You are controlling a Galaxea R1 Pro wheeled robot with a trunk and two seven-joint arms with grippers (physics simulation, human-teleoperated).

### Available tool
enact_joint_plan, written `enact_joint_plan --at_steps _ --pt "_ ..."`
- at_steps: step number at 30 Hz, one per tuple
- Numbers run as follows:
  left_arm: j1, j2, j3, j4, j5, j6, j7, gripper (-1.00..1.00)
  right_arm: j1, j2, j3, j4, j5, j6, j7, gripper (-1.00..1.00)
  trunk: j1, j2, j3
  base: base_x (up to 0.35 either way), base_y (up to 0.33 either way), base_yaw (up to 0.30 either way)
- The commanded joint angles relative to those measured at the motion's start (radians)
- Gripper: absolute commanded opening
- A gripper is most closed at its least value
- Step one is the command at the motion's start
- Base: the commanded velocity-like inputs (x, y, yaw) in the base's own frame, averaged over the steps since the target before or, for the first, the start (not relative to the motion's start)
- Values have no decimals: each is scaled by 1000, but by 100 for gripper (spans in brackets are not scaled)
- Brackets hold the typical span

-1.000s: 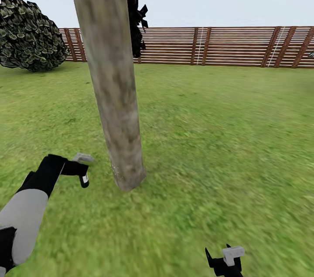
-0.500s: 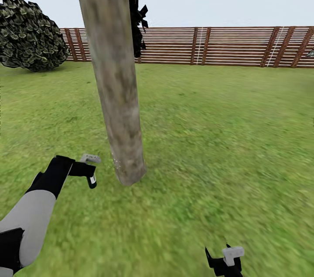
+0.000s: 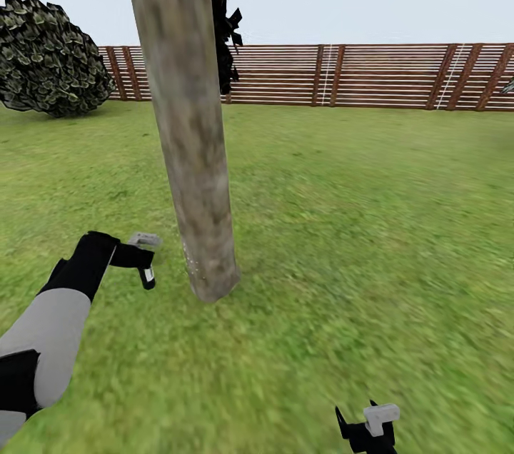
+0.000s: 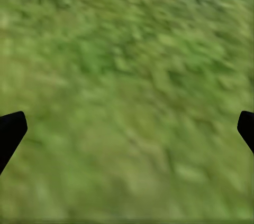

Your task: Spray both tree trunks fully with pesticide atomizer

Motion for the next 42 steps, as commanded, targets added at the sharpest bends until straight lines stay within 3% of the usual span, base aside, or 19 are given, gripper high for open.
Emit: enact_joint_plan --at_steps 1,4,11,26,32,37,41,42 --pt "1 -1 1 -1 -10 0 -10 -100 0 0 -9 0 2 -3 9 100 0 0 -1 0 0 0" --pt "20 -1 -15 4 -9 -7 -5 -100 -1 0 -9 0 2 -3 9 100 0 0 -1 0 -95 0" --pt "59 -2 -16 -1 -7 -6 -3 -100 0 0 -9 0 2 -3 9 100 0 0 -1 0 -254 0" --pt "62 1 -5 -24 -7 -2 -3 -100 0 0 -9 -1 2 -4 12 100 0 0 -1 -148 -235 0" --pt "55 -5 -4 -63 -6 4 -1 -100 1 0 -9 0 2 -4 10 100 0 0 -1 93 -228 0" --pt "59 17 -10 -80 -14 6 2 -100 1 -1 -9 0 2 -4 10 100 0 0 -1 47 -26 0" --pt "86 -21 -11 -72 -14 4 8 -100 1 -1 -9 0 2 -4 10 100 0 0 -1 0 0 0" --pt "108 -26 -8 -74 -12 4 42 -100 1 -1 -9 0 2 -4 10 100 0 0 -1 0 0 0"
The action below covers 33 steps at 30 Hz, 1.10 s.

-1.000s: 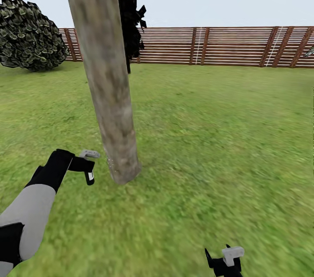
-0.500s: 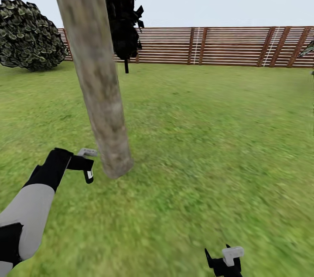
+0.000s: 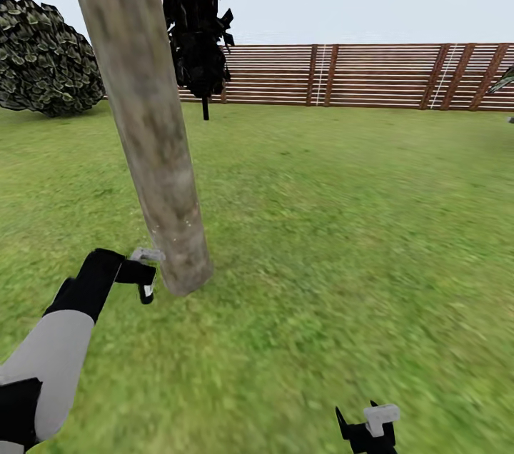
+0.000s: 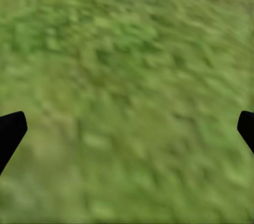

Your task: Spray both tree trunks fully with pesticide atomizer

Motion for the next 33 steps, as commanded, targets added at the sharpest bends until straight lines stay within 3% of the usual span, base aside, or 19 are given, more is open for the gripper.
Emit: enact_joint_plan --at_steps 1,3,5,6,9,11,13,14,16,17,19,23,25,29,33 --pt "4 1 6 -3 -3 2 4 -100 -1 0 -9 0 2 -3 8 100 0 0 -1 0 0 0" --pt "9 17 37 -4 -1 2 20 -100 0 0 -9 1 2 -3 8 100 0 0 -1 0 0 0" --pt "12 52 105 -2 -1 -2 26 -100 -1 0 -9 0 2 -3 8 100 0 0 -1 0 0 0" --pt "14 54 111 2 -4 -5 27 -100 -1 0 -9 0 2 -3 8 100 0 0 -1 0 0 0" --pt "27 40 116 7 -2 -9 29 -100 -1 0 -9 0 2 -3 8 100 0 0 -1 0 0 0" --pt "50 -27 111 7 -7 -10 34 -100 -1 0 -9 1 2 -3 8 100 0 0 -1 0 0 0" --pt "53 -35 115 7 -7 -10 38 -100 0 0 -9 1 2 -3 8 100 0 0 -1 0 0 0" --pt "53 -30 117 7 -7 -9 40 -100 -1 0 -9 1 2 -3 8 100 0 0 -1 0 0 0" --pt "54 30 120 7 -2 -8 41 -100 -1 0 -9 1 2 -3 8 100 0 0 -1 0 0 0" --pt "55 47 120 9 1 -8 41 -100 -1 0 -9 1 2 -3 8 100 0 0 -1 0 0 0" --pt "56 53 118 25 2 -10 41 -100 -1 0 -9 1 2 -3 8 100 0 0 -1 0 0 0" --pt "57 -16 113 77 -5 -13 52 -100 -1 0 -9 -1 2 -3 8 100 0 0 -1 0 0 0" --pt "57 -30 117 74 -2 -13 85 -100 0 0 -9 -1 2 -3 8 100 0 0 -1 0 0 46" --pt "58 -23 119 77 -6 -13 100 -100 0 1 -9 -1 2 -3 8 100 0 0 -1 0 0 223" --pt "94 -28 115 75 -7 -20 116 -100 -1 1 -9 -2 2 -3 8 100 0 0 -1 101 -53 195"
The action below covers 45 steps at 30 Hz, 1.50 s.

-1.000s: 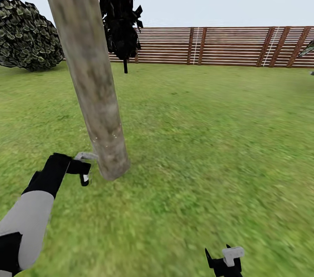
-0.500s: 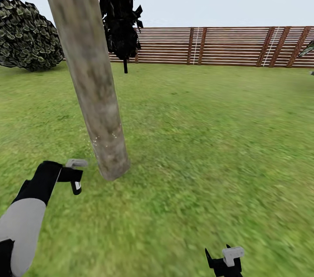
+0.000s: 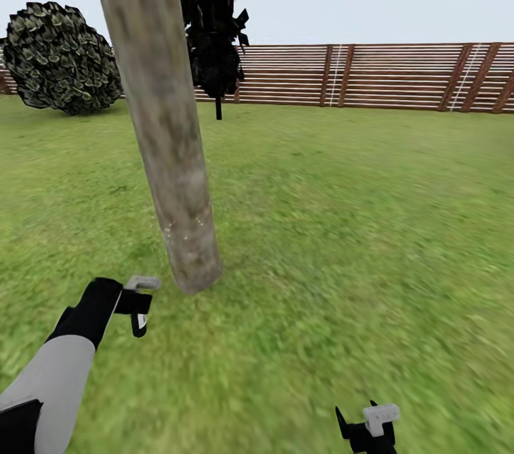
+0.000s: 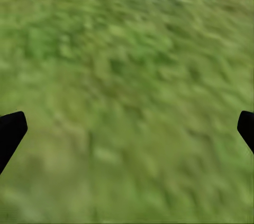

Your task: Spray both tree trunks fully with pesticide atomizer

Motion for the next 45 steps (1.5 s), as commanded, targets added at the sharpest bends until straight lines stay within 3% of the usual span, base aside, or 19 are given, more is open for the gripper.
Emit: enact_joint_plan --at_steps 1,2,4,6,7,10,12,18,22,24,35,39,45 --pt "2 -1 5 2 -8 2 7 -100 0 0 -9 0 2 -3 9 100 0 0 -1 203 -133 56" --pt "17 1 8 7 -3 0 80 -100 0 -1 -9 -1 2 -3 9 100 0 0 -1 231 -156 15" --pt "30 2 9 9 2 -7 125 -100 -1 -1 -9 -1 2 -3 9 100 0 0 -1 236 -161 6" --pt "37 1 11 10 19 -35 141 -100 0 -1 -9 -1 2 -3 9 100 0 0 -1 239 -163 2" --pt "48 1 11 12 51 -67 148 -100 0 -1 -10 -1 2 -3 9 100 0 0 -1 240 -164 1" --pt "71 -1 11 14 98 -85 150 -100 0 -1 -10 -2 2 -3 9 100 0 0 -1 183 -104 0" --pt "80 -5 10 23 110 -89 152 -100 -1 -1 -10 -2 2 -3 9 100 0 0 -1 54 -25 34" --pt "85 -5 12 61 122 -97 152 -100 0 -1 -10 -2 2 -3 9 100 0 0 -1 7 -4 226" --pt "85 -2 12 119 124 -183 153 -100 -1 0 -9 -1 2 -3 9 100 0 0 -1 -47 -122 276" --pt "85 -4 12 123 125 -194 154 -100 -1 0 -9 -2 2 -3 9 100 0 0 -1 -191 -196 263" --pt "85 -8 14 122 126 -199 154 -100 -1 0 -9 -1 2 -3 9 100 0 0 -1 -65 -254 38" --pt "84 -9 61 122 127 -200 154 -100 0 0 -9 -1 2 -3 9 100 0 0 -1 50 -274 0" --pt "84 -10 71 124 128 -202 154 -100 -1 0 -9 0 2 -3 9 100 0 0 -1 116 -270 0"
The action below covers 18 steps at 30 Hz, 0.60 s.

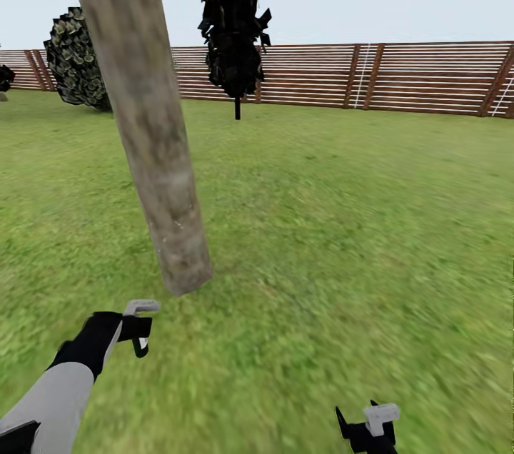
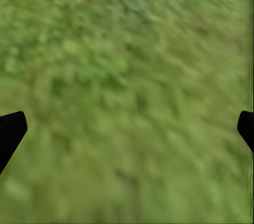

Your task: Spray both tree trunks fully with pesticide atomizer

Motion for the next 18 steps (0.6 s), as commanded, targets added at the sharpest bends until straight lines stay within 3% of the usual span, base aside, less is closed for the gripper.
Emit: enact_joint_plan --at_steps 1,5,11,14,18 --pt "-1 -1 7 -2 -11 4 -9 -100 -1 0 -9 1 2 -3 9 100 0 0 -1 161 -256 0" --pt "0 -2 7 -2 -12 3 -9 -100 -1 1 -9 1 2 -3 9 100 0 0 -1 167 -251 62" --pt "-1 0 5 -6 -16 3 -7 -100 -1 1 -9 1 2 -3 9 100 0 0 -1 109 -259 251" --pt "0 0 4 -4 -15 3 49 -100 0 1 -9 1 2 -3 9 100 0 0 -1 8 -271 277" --pt "0 -2 4 -1 -11 3 69 -100 -1 1 -9 1 2 -3 9 100 0 0 -1 1 -272 277"
